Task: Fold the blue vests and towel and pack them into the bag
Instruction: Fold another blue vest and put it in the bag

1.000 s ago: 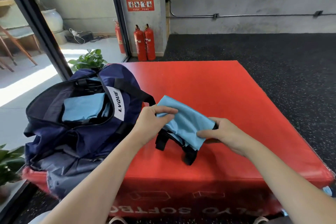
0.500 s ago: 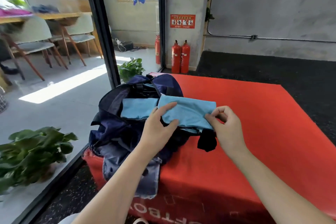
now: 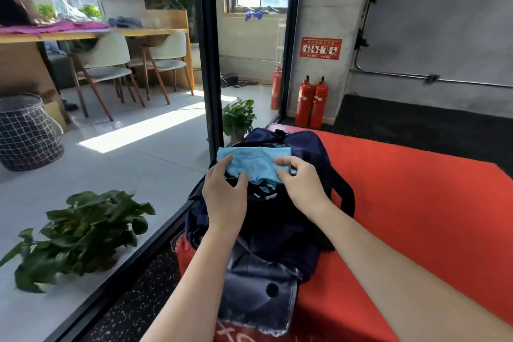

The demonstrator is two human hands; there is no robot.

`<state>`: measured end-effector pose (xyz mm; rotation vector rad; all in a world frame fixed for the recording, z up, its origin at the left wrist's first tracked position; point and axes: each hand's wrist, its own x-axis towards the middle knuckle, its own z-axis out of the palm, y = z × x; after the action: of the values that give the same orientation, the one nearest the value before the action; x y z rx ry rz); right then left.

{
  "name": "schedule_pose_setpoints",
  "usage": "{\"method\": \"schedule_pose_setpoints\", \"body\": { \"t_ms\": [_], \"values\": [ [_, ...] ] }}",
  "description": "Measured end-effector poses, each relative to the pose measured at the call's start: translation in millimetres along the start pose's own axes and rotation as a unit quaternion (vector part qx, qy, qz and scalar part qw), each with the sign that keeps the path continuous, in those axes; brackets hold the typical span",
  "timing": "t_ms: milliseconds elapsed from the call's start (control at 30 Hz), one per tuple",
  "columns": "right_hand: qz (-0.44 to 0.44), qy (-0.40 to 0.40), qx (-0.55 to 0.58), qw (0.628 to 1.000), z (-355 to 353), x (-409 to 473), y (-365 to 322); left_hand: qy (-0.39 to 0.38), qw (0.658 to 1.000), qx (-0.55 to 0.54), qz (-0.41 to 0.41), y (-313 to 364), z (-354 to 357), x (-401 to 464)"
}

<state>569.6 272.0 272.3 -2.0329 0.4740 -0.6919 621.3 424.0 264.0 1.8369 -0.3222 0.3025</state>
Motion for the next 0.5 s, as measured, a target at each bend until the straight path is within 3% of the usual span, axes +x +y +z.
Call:
{"method": "schedule_pose_setpoints", "body": {
  "t_ms": [267, 500],
  "values": [
    [0.054, -0.026, -0.025, 0.998, 21, 18, 12, -0.041, 0.998, 0.049, 0.004, -5, 12, 29],
    [0.071, -0.025, -0.126, 0.989, 0, 36, 29, -0.149, 0.986, 0.064, 0.026, -14, 43, 52]
  ]
}}
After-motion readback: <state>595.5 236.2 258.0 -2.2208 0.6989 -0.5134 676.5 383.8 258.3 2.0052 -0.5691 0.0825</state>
